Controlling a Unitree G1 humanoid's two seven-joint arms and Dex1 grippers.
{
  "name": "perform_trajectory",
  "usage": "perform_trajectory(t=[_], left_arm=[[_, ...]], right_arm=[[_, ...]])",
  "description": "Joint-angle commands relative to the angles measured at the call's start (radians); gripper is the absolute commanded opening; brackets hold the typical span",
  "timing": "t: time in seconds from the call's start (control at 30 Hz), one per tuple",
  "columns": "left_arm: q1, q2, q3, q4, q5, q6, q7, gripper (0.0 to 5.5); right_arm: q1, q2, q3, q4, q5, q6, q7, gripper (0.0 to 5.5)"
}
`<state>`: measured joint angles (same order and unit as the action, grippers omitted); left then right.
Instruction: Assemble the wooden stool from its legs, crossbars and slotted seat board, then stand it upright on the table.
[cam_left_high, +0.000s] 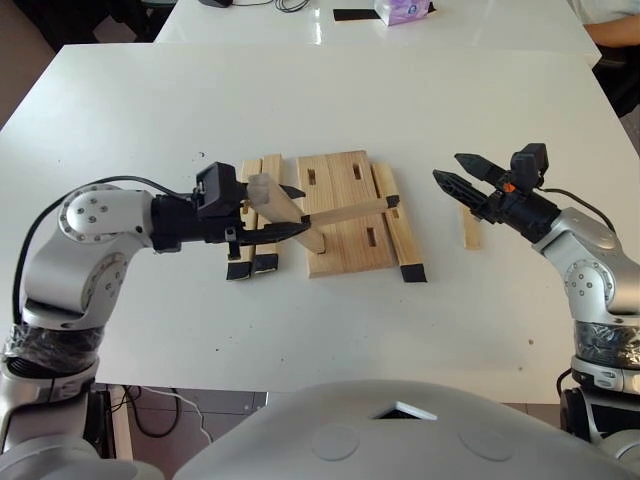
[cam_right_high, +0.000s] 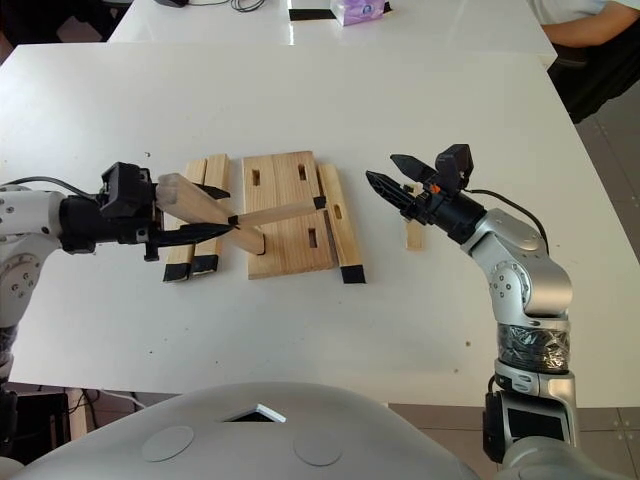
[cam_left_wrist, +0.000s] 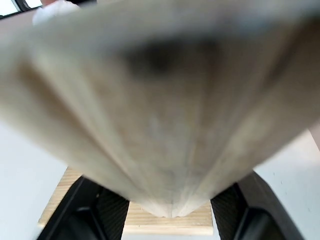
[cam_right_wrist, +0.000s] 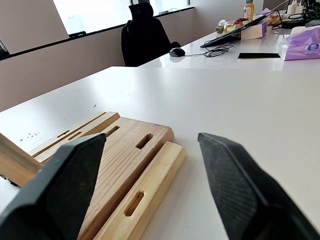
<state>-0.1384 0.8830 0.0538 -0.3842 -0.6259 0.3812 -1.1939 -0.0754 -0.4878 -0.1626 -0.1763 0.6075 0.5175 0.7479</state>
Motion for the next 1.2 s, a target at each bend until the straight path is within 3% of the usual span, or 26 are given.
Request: perform_trajectory(t=[0.03, 0.27, 0.5, 0.8, 1.1, 1.2], left_arm=[[-0.05, 0.039, 0.012, 0.056, 0.013, 0.019, -0.032, 2.04], [-0.019, -0.073, -0.011, -0.002, -0.061, 0.067, 0.029, 2.04], [0.061, -0.162, -0.06, 0.041, 0.002, 0.022, 0.092, 2.04], [0.1, -0.157, -0.209, 0.1, 0.206, -0.132, 0.115, 2.04], [0.1, -0.152, -0.244, 0.132, 0.195, -0.143, 0.132, 2.04], [0.05, -0.172, -0.198, 0.172, 0.094, -0.088, 0.131, 2.04]], right_arm=[[0.011, 0.016, 0.007, -0.009, -0.006, 0.001, -0.021, 3.4], [0.004, 0.014, 0.022, 0.007, -0.008, 0.004, -0.011, 3.4], [-0.064, -0.004, 0.045, 0.077, -0.023, 0.004, 0.021, 3.4], [-0.072, 0.009, 0.057, 0.097, -0.038, 0.003, 0.028, 3.4], [-0.062, 0.024, 0.06, 0.088, -0.037, 0.007, 0.015, 3.4], [-0.063, 0.03, 0.061, 0.085, -0.034, 0.008, 0.01, 3.4]])
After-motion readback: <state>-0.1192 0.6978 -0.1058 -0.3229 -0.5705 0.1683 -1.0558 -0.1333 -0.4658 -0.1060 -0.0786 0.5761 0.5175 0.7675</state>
